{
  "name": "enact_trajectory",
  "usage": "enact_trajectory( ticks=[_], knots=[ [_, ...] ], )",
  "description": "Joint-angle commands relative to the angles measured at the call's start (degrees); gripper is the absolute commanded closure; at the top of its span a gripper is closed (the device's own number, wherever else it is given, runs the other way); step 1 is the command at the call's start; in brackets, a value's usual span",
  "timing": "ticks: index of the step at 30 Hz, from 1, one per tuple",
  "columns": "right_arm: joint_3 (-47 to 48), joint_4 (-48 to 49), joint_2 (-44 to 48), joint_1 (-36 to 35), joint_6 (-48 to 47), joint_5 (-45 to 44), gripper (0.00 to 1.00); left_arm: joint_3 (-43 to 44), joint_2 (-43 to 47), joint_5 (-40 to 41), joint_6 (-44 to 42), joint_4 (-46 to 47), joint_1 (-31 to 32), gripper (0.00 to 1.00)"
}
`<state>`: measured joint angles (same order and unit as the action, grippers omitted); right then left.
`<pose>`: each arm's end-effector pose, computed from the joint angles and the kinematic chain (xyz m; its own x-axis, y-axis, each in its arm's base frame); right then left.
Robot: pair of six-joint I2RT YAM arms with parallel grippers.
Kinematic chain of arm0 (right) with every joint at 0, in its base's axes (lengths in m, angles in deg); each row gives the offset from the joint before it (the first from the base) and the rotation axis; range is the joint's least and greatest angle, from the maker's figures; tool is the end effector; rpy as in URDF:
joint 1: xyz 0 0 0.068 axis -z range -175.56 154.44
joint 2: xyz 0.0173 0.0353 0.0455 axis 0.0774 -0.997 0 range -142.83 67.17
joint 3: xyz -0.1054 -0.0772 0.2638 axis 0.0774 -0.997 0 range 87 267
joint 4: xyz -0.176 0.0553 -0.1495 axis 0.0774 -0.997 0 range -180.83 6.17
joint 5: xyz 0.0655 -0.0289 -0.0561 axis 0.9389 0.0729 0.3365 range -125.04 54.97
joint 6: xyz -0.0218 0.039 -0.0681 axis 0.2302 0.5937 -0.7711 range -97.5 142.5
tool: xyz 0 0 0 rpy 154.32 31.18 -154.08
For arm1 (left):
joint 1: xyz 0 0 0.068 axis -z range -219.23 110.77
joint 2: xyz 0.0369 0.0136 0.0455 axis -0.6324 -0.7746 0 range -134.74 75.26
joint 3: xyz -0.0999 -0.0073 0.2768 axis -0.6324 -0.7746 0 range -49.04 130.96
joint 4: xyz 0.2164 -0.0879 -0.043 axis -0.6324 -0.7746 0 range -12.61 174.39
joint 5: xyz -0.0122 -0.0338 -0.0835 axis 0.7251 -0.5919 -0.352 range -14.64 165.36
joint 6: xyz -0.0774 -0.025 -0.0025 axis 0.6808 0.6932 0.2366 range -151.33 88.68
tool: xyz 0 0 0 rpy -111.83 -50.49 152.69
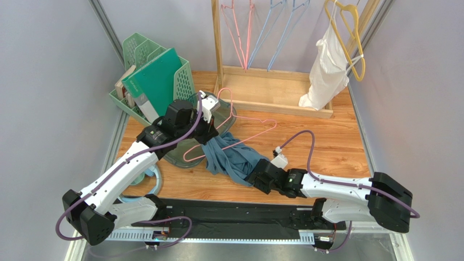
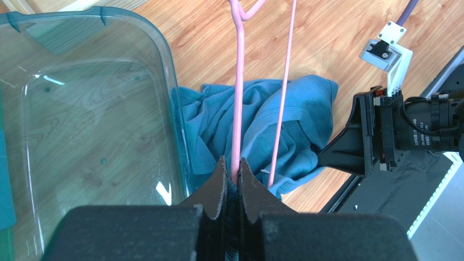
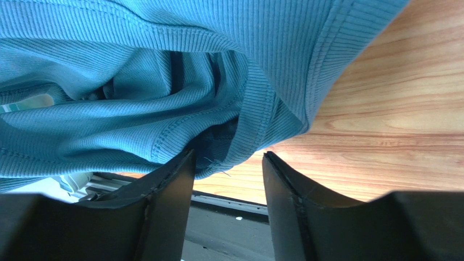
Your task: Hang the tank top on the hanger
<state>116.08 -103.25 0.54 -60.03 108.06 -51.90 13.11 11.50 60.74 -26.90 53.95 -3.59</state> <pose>0.1022 0.1662 0.1714 -0.8209 0.4950 -0.2847 0.2987 0.7972 0.5246 0.1806 -0.1515 0.3487 -0.4870 0.2572 -0.8347 0.7022 0.6837 -0.1990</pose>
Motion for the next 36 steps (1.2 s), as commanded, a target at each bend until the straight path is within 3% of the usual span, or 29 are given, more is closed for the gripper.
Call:
enact_trajectory(
  ticks=[1, 7, 9, 11, 12, 17, 23, 26, 30, 36],
  knots=[
    [-0.34, 3.16, -1.22, -0.31, 1.72, -1.86, 0.49, 0.16, 0.93, -0.42, 0.41, 2.31, 0.13, 1.0],
    [-0.43, 5.44, -3.68, -0.13, 1.19, -0.89, 0.58, 0.17, 1.01, -0.42, 0.14, 2.4, 0.13, 1.0],
    [-0.25, 5.71, -4.3, -0.13, 0.93, -0.45, 0.7, 0.25, 1.28, -0.42, -0.03, 2.31, 0.13, 1.0],
    [-0.43, 5.53, -3.86, 0.04, 0.57, -0.54, 0.93, 0.16, 1.63, -0.16, -0.21, 2.4, 0.13, 1.0],
    [-0.6, 5.01, -3.42, 0.39, 0.4, -0.63, 0.99, 0.16, 1.8, 0.02, -0.47, 2.31, 0.13, 1.0],
    [-1.66, 2.64, 3.94, 3.12, -3.89, -1.94, 1.0, -0.01, 3.12, 0.72, -1.17, 2.31, 0.13, 1.0],
    [1.41, -7.11, 14.31, 7.33, -10.58, -7.66, 1.0, -0.36, 4.79, 1.34, -2.14, 2.22, 0.13, 1.0],
    [1.24, -8.26, 16.61, 12.77, -15.59, -5.73, 1.0, -0.54, 6.02, 0.38, -2.84, 2.57, 0.13, 1.0],
    [2.29, -8.09, 16.89, 21.82, -23.48, -1.43, 1.0, -1.42, 7.6, -1.64, -3.37, 3.89, 0.13, 1.0],
    [7.21, -8.27, 14.43, 27.54, -30.71, -1.51, 1.0, -1.5, 8.31, -3.93, -3.9, 4.42, 0.13, 1.0]
  ],
)
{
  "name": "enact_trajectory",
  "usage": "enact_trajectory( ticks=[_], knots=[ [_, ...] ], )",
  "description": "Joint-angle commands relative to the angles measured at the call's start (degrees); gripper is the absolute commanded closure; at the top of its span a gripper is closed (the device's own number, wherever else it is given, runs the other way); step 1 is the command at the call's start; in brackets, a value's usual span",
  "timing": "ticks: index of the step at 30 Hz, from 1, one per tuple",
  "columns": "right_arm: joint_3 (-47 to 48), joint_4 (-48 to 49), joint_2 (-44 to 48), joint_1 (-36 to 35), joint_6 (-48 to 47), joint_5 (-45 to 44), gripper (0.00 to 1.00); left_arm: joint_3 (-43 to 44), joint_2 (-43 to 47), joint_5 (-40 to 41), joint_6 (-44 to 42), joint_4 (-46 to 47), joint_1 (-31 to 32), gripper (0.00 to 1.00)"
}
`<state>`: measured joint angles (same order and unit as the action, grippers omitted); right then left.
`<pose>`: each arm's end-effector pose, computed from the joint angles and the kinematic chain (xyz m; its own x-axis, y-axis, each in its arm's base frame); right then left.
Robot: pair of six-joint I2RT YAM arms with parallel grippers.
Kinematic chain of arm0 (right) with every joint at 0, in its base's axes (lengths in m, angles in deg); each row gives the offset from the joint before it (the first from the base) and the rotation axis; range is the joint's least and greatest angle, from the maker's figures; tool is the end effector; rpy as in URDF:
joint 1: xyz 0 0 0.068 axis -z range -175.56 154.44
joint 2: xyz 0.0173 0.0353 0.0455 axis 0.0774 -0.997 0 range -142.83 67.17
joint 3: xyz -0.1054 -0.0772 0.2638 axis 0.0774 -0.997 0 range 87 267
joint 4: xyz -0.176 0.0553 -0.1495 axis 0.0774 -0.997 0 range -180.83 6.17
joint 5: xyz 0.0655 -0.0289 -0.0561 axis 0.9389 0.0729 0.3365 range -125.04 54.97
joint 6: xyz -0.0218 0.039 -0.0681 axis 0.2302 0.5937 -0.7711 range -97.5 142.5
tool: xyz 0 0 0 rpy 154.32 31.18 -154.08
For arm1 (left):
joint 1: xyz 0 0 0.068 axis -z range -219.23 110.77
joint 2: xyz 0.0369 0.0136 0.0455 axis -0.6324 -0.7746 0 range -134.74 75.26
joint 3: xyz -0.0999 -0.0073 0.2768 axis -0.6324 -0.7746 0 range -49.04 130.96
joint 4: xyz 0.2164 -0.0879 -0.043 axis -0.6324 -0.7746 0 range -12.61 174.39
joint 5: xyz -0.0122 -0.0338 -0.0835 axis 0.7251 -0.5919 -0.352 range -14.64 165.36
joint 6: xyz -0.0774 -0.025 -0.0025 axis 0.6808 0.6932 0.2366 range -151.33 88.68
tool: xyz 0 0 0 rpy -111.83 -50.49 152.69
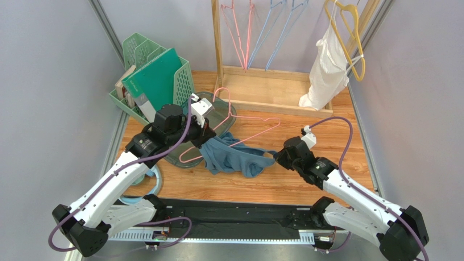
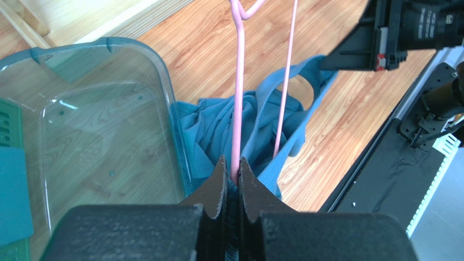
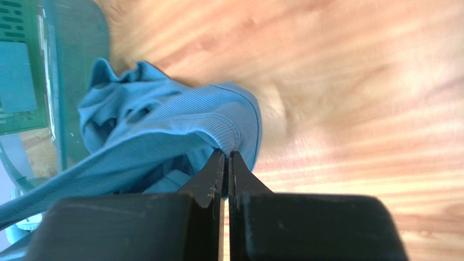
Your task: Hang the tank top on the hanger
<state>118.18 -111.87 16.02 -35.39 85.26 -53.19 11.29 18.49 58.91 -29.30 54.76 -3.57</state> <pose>0.1381 0.0864 0.2130 -0.6600 0.5497 -0.5121 0.3022 0.8183 0.4888 0.1554 -0.1362 0.3643 -0.3840 0.2337 -0.8933 0.7526 0.6397 -0.1561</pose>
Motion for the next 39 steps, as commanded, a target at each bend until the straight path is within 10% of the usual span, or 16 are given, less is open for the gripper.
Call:
enact_trajectory(
  ticks=[1, 39],
  knots=[
    [6.34, 0.26, -1.4, 3.7, -9.57, -0.39, 1.0, 0.22, 1.4, -2.45, -1.58, 3.7, 0.02, 1.0],
    [27.61, 0.17, -5.89, 22.26, -31.91, 4.7, 1.0, -0.31, 1.23, -4.65, -1.93, 4.05, 1.34, 1.0]
  ],
)
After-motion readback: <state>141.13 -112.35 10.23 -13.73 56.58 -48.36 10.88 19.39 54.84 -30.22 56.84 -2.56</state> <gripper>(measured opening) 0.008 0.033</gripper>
